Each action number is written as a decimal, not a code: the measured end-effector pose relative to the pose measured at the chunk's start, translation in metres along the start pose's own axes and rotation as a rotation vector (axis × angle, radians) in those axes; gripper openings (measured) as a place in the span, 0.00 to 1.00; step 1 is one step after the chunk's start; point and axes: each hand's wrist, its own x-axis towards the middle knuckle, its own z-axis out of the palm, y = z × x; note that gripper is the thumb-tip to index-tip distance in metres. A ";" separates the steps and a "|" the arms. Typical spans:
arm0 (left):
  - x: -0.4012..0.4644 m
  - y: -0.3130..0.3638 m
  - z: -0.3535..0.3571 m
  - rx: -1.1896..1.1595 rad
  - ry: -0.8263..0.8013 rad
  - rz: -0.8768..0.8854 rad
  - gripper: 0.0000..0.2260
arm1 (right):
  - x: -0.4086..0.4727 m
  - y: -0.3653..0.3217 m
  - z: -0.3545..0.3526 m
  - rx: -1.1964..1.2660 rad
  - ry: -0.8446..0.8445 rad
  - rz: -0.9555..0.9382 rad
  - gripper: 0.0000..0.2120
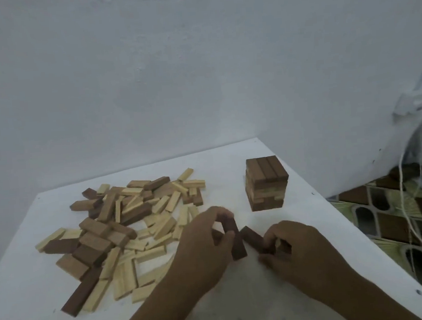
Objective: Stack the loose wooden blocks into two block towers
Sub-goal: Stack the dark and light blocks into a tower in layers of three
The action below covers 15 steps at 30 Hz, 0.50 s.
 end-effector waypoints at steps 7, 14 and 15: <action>-0.002 -0.005 0.030 0.272 -0.021 0.074 0.10 | -0.007 0.001 -0.019 0.077 0.217 0.025 0.15; -0.012 -0.009 0.018 0.500 -0.093 0.160 0.16 | 0.003 0.019 0.012 0.199 0.363 -0.062 0.15; -0.013 -0.012 0.016 0.507 -0.105 0.165 0.16 | 0.002 0.021 0.013 0.200 0.374 -0.088 0.13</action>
